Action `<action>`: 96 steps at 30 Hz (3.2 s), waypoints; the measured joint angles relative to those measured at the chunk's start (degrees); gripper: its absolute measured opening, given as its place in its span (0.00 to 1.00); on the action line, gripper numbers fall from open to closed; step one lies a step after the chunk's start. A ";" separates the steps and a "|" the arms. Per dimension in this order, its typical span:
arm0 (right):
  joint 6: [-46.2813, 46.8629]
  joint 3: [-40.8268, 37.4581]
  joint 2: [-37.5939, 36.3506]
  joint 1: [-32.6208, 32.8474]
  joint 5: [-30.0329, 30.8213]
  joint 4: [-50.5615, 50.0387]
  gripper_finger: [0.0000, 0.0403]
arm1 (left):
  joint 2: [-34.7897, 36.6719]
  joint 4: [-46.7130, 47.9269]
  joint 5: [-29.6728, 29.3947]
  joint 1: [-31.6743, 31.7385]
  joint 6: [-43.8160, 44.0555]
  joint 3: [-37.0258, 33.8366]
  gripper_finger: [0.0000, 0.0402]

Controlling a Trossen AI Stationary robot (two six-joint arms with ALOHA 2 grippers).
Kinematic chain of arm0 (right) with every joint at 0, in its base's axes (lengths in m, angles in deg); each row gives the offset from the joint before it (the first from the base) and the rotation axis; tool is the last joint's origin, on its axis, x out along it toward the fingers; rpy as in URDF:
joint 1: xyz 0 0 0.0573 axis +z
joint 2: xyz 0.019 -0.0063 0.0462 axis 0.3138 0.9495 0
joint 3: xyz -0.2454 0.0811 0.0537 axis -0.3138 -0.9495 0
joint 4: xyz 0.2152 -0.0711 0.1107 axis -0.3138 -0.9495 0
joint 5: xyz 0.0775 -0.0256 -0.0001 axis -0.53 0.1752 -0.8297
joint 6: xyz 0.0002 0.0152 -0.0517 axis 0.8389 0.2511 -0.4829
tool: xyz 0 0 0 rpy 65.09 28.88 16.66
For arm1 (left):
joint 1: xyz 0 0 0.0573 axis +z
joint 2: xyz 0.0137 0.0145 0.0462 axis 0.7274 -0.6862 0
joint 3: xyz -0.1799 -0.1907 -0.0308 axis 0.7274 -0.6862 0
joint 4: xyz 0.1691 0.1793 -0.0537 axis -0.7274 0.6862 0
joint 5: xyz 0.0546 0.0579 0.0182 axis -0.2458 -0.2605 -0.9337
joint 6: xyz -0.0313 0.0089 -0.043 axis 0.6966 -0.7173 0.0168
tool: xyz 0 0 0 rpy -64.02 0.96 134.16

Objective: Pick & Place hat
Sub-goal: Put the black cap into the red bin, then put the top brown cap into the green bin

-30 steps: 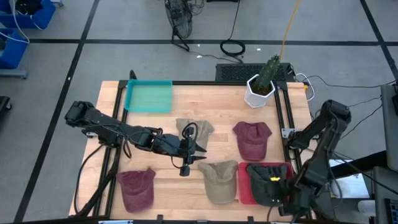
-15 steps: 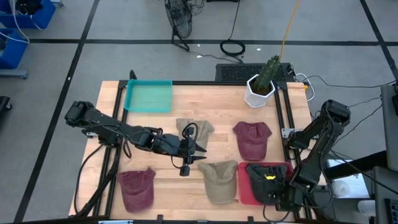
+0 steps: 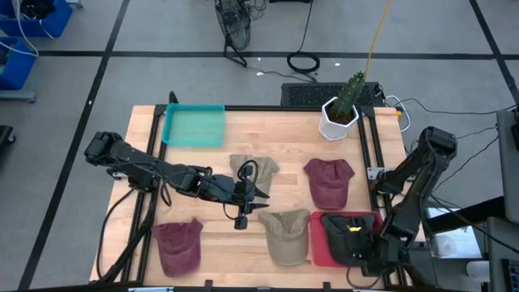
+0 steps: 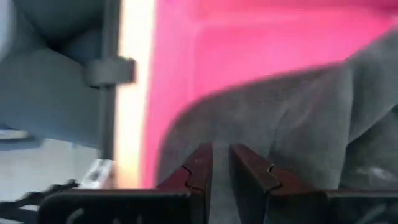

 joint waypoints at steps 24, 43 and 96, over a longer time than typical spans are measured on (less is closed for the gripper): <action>-58.33 -2.16 -14.61 -37.99 20.57 14.75 0.11 | 0.00 -0.02 -0.61 0.00 -5.27 0.02 0.28; -70.81 -18.76 -14.65 -68.10 -14.33 48.71 0.11 | -0.04 -9.00 -4.14 4.27 1.23 -13.93 0.28; -71.49 -18.70 -7.88 -78.99 -30.54 48.42 0.01 | -8.35 5.39 7.50 20.09 7.45 -15.17 0.37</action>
